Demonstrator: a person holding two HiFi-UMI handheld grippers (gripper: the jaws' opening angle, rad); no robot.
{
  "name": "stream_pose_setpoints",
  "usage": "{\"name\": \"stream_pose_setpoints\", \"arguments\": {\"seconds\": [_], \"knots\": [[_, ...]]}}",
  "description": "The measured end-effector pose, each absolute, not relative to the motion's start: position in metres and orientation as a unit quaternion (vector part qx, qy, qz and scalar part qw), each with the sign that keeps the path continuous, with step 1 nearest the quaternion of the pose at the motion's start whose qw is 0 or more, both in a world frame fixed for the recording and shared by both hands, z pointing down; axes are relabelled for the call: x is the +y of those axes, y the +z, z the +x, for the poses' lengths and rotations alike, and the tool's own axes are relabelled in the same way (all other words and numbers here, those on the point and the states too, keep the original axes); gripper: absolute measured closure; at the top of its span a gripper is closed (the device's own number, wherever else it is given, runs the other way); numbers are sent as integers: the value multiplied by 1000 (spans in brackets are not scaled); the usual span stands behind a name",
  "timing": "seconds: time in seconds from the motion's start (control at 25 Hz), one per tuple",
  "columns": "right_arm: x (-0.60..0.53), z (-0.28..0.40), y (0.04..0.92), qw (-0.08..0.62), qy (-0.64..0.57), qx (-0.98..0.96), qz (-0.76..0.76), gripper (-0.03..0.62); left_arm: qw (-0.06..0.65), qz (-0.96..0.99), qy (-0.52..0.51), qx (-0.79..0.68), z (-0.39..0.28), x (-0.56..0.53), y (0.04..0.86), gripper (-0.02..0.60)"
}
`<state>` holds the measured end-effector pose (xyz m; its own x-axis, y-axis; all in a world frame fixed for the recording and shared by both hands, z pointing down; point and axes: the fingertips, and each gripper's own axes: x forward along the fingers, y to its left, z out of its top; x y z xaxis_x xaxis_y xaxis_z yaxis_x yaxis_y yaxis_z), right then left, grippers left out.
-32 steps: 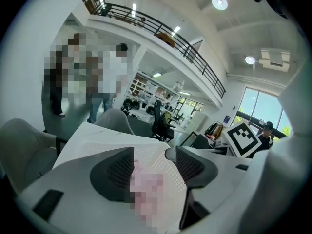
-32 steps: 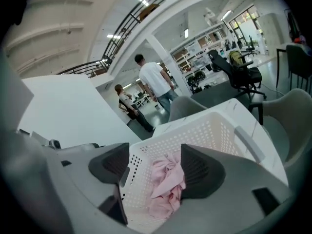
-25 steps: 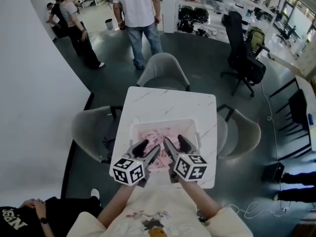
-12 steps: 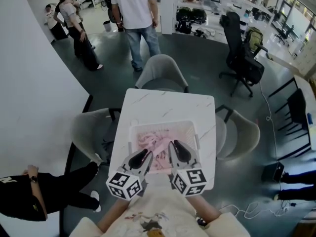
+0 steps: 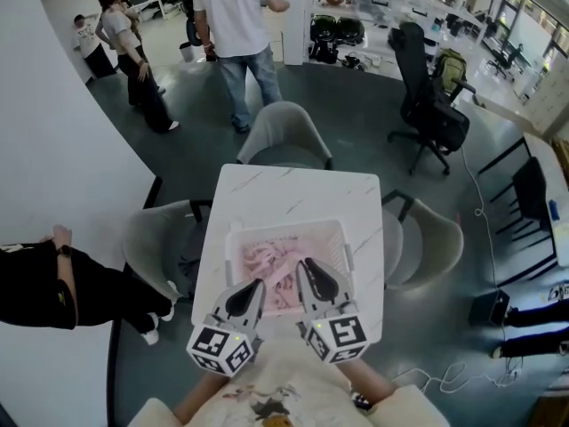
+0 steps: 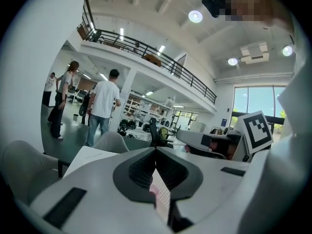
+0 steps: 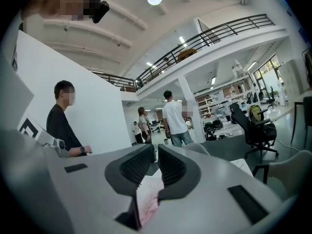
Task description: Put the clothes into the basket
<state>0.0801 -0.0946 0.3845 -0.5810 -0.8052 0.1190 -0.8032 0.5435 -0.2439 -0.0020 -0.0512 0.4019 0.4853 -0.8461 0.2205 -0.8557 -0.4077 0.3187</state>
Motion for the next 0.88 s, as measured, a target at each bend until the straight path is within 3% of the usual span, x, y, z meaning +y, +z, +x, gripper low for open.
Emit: {"name": "stream_pose_setpoints", "arguments": {"seconds": [0.16, 0.88], "knots": [[-94, 78, 388, -24, -119, 880, -459, 586, 197, 839, 12, -508, -2, -49, 401, 572], [-96, 65, 389, -51, -97, 894, -435, 586, 203, 838, 13, -505, 1, -50, 406, 572]]}}
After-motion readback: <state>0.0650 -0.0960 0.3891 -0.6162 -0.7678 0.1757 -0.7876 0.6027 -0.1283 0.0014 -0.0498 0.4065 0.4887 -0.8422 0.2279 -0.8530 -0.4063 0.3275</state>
